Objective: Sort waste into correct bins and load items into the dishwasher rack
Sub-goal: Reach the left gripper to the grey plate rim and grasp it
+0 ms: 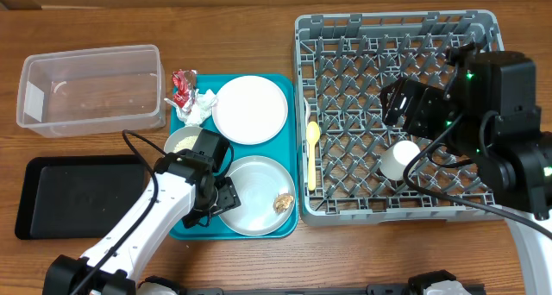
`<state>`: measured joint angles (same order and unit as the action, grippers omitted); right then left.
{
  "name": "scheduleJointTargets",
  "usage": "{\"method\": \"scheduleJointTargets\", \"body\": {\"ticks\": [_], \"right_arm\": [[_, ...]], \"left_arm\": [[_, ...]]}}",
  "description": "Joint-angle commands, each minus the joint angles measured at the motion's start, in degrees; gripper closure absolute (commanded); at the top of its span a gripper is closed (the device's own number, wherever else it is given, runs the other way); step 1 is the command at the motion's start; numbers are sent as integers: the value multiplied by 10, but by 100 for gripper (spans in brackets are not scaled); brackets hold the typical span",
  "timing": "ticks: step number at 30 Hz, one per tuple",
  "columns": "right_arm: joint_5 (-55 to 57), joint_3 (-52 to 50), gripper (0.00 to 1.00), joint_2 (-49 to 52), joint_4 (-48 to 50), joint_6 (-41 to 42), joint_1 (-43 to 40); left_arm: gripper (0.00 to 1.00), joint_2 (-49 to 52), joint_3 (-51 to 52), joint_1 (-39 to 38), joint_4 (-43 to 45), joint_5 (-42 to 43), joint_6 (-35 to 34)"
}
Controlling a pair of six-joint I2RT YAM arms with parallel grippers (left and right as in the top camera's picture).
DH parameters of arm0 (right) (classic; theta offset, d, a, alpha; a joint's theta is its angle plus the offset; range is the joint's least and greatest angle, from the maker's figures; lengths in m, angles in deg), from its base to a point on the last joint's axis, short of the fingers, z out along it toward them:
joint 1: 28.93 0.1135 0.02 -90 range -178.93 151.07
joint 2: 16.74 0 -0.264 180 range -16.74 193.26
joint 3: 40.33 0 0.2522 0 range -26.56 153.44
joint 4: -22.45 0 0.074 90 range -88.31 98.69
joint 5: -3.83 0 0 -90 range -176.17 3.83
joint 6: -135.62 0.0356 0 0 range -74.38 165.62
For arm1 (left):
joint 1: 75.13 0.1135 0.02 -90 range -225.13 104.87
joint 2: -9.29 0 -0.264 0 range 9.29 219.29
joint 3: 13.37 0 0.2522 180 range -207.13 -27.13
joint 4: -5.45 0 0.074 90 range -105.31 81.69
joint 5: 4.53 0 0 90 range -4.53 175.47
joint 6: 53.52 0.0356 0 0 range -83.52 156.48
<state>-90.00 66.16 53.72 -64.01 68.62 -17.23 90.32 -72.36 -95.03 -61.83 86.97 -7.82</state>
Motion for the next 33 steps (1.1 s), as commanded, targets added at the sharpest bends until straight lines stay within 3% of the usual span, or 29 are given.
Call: {"method": "scheduleJointTargets", "body": {"ticks": [1,33], "right_arm": [[3,7,0,5,4,-23,-2],[3,7,0,7,-1,-22,-2]], "left_arm": [[22,12,7,-4,3,-23,-9],[24,22,23,-4,35,-55,-13]]}}
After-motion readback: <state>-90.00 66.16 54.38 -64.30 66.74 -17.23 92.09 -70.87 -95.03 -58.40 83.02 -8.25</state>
